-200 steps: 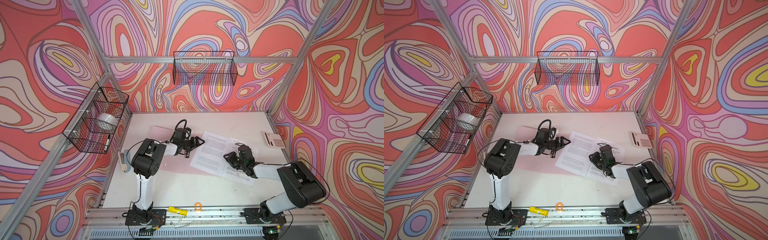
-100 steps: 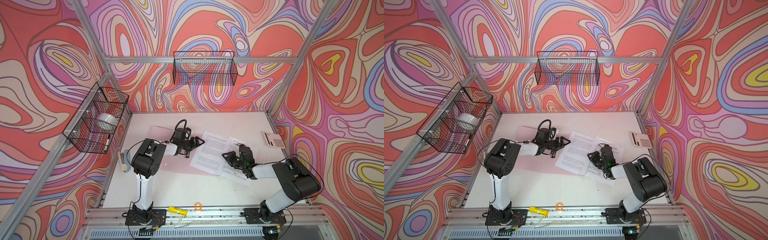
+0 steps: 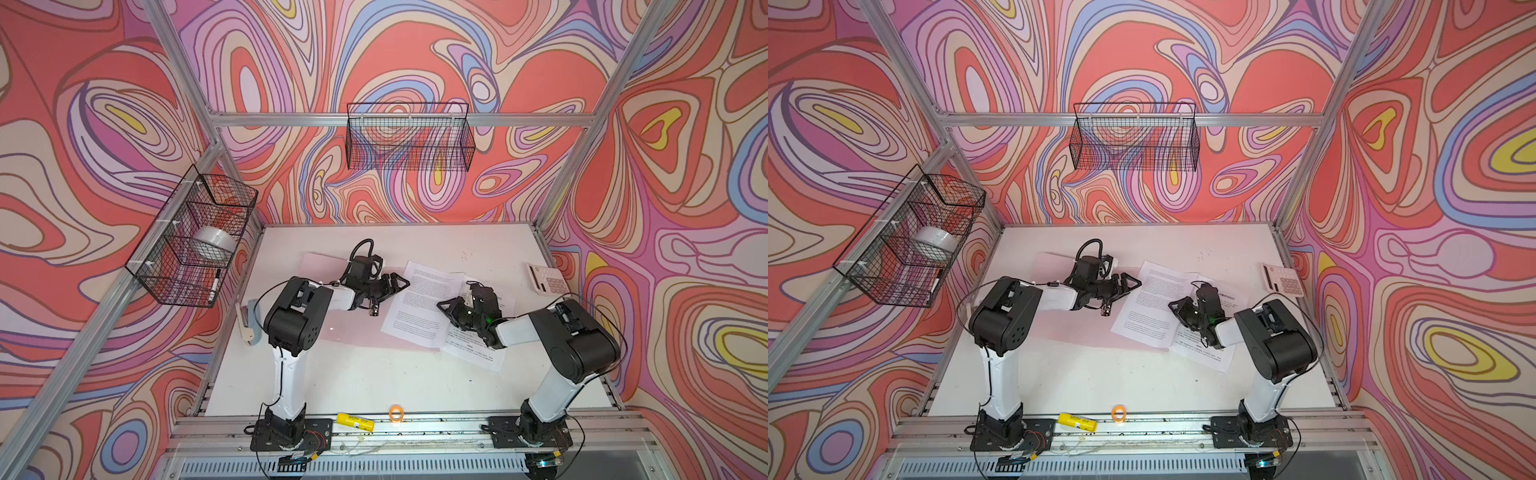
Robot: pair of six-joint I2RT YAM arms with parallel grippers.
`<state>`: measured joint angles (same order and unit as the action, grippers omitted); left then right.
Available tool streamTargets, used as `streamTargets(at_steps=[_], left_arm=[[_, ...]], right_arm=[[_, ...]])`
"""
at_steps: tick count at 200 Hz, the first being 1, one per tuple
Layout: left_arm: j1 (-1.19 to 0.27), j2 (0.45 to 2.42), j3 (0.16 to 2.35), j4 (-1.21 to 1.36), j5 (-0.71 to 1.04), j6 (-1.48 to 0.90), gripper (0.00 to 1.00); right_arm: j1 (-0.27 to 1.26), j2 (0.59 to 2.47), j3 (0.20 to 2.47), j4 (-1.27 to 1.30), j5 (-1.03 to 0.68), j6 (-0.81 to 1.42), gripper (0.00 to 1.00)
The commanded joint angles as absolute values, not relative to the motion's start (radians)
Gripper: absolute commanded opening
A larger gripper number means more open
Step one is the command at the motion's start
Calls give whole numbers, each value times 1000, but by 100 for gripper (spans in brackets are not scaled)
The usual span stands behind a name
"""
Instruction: Put the files into the folder
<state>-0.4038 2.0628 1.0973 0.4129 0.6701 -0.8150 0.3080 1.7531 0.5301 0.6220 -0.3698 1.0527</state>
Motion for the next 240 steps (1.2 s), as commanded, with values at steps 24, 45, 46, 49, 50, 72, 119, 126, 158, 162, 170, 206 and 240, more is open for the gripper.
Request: streamTargets(at_steps=[24,45,46,49,50,72,119,126,158,162,170,206,240], left_arm=[[-399,2102,1099,396,668,-811,75],[-399,2094,1101,387,664,-809,75],[-398,2093,1102,386,664,-808,75],[-399,2091,1102,384,663,-807,75],[-399,2091,1102,383,663,-807,75],[-398,2057,1107,355,653,-795,75],[-391,1901,1145,204,603,-747,77],[-389,1874,1153,178,593,-738,77],[-363,1760,1166,68,533,-718,77],[-356,1744,1158,66,530,-722,77],[-342,1711,1137,65,526,-728,77],[-322,1557,1086,-44,432,-679,77],[-293,1440,1028,-83,392,-678,77]], right_arm=[[304,1808,569,634,-391,1057,27],[304,1816,580,630,-393,1051,20],[304,1816,580,629,-393,1052,19],[304,1817,581,629,-394,1053,17],[304,1816,581,629,-394,1053,16],[304,1815,589,630,-403,1055,0],[304,1791,627,601,-434,1051,0],[304,1783,640,588,-441,1050,0],[304,1729,717,512,-459,1033,0],[304,1723,728,504,-461,1031,0],[303,1715,747,493,-469,1029,0],[304,1687,863,417,-496,1009,0],[304,1717,977,401,-543,1005,0]])
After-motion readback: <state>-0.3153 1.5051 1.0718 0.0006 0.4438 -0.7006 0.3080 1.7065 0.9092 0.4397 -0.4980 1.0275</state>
